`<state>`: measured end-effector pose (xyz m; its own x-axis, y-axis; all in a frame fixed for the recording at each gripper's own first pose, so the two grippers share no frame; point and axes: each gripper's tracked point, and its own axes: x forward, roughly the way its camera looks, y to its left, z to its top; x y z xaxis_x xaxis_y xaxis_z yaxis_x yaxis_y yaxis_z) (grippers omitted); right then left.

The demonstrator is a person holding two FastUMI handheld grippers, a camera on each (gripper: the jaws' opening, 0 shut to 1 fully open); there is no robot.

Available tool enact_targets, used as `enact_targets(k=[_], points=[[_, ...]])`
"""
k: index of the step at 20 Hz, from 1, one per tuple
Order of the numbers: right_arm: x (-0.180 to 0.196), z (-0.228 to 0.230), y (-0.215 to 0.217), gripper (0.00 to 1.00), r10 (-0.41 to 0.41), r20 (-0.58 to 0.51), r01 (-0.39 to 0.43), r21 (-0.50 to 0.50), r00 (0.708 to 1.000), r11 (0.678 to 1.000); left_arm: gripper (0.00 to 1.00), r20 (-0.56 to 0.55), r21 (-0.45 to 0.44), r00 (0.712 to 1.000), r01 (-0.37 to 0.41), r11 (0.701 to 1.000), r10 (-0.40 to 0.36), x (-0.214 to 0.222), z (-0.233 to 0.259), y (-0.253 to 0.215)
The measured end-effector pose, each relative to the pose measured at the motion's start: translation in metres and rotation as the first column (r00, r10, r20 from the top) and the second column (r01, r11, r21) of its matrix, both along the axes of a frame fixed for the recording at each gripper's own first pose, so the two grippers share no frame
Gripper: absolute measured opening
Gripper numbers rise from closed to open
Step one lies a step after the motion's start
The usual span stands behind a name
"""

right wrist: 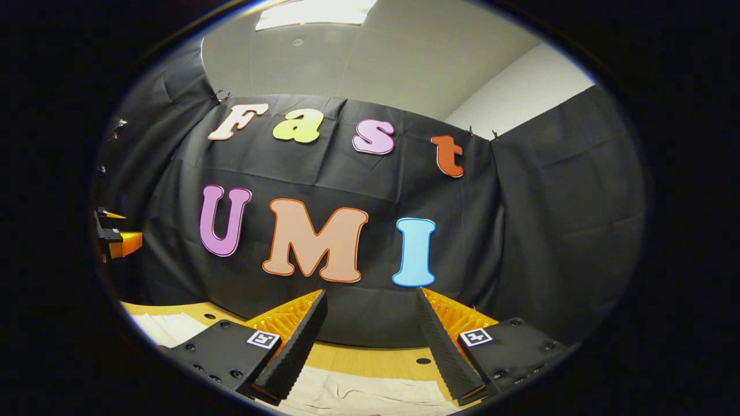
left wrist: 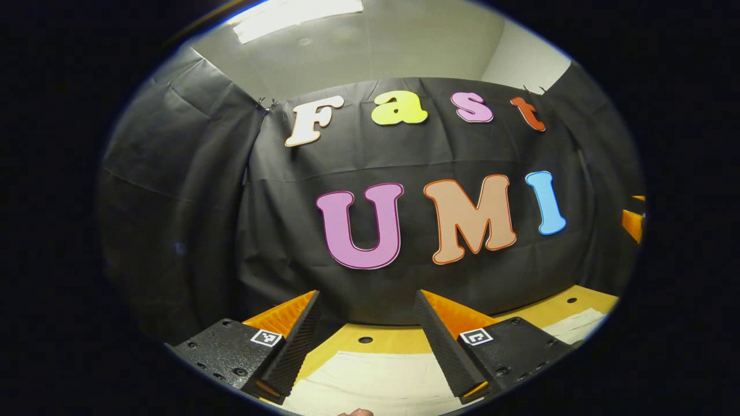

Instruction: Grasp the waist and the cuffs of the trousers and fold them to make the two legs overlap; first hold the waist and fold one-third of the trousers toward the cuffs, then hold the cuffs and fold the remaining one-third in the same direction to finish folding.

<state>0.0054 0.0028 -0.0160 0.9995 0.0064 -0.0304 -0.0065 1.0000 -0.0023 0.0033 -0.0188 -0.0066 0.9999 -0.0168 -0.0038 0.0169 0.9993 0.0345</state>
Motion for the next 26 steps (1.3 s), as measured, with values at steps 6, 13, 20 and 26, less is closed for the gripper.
enact_targets(k=[6, 13, 20, 26], points=[[-0.002, -0.008, -0.010, 0.97, -0.010, -0.013, 0.010, -0.015, 1.000, 1.000, 0.99, -0.009, -0.004, 1.000, 0.004, 1.000, -0.004, -0.003, -0.003, -0.004], [-0.016, -0.037, -0.040, 0.97, 0.010, -0.051, -0.020, -0.200, 0.999, 0.980, 0.96, -0.037, -0.012, 0.999, 0.006, 1.000, -0.007, -0.003, -0.010, -0.008], [-0.040, -0.074, -0.074, 0.97, 0.043, -0.129, -0.090, -0.383, 0.991, 0.919, 0.96, -0.049, -0.011, 0.999, 0.014, 1.000, -0.015, -0.004, -0.011, -0.019], [-0.071, -0.116, -0.090, 0.97, 0.089, -0.215, -0.191, -0.517, 0.972, 0.835, 0.96, -0.069, -0.017, 0.997, 0.018, 1.000, -0.019, -0.009, -0.018, -0.030]])
